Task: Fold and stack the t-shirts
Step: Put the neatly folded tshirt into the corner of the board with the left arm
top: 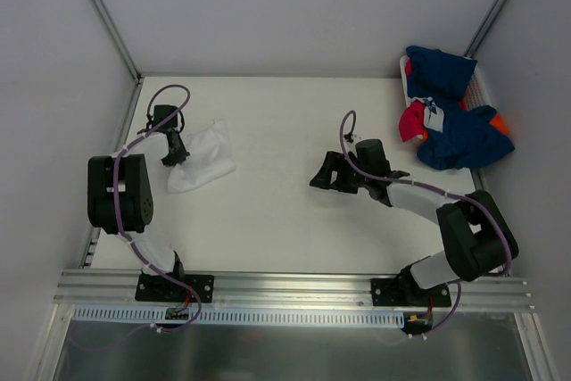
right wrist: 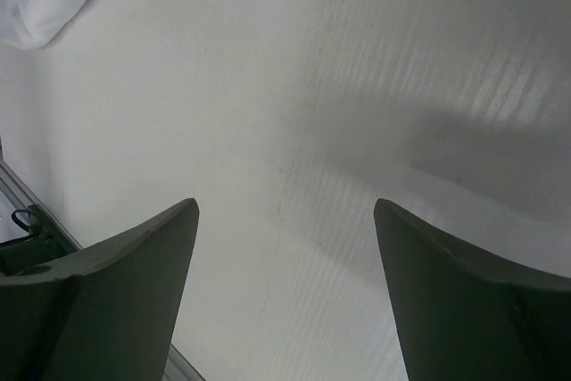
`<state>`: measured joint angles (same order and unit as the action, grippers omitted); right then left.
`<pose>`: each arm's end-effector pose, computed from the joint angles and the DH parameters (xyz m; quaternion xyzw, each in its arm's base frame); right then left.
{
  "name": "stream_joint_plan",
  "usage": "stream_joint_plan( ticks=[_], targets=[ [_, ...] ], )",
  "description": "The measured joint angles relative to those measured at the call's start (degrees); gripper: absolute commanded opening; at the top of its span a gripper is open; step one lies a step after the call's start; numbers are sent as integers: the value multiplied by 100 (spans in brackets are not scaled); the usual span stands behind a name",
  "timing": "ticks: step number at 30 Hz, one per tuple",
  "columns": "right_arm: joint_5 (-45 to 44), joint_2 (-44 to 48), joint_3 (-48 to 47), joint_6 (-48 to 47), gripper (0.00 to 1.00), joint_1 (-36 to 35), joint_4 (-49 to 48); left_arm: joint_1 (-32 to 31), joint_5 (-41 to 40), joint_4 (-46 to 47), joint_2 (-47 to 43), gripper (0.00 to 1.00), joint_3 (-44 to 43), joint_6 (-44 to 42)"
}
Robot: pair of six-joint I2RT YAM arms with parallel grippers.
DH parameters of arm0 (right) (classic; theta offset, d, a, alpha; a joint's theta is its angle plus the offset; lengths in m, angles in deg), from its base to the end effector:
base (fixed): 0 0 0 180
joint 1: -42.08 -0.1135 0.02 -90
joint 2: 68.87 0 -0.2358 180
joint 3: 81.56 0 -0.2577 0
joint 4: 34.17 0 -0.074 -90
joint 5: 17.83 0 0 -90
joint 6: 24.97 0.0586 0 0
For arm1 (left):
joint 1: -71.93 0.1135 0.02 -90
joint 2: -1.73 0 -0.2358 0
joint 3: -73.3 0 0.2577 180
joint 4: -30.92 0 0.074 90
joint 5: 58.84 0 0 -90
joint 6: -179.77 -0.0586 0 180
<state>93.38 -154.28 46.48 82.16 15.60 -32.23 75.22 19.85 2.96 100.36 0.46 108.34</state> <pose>0.2779 0.1621 0.1320 -0.1553 0.8636 0.3193 0.3579 0.3639 0.0324 0.1285 -0.2094 0.9228 0.0517 0.3193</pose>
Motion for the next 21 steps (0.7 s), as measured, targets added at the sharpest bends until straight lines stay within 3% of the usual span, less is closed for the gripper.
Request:
stream_joint_plan(
  ticks=[12, 21],
  targets=[
    [-76, 546, 33, -240, 84, -2, 476, 697, -750, -94, 568, 0, -584, -356],
    [-254, 678, 33, -433, 84, -2, 929, 901, -1040, -315, 1364, 0, -1755, -511]
  ],
)
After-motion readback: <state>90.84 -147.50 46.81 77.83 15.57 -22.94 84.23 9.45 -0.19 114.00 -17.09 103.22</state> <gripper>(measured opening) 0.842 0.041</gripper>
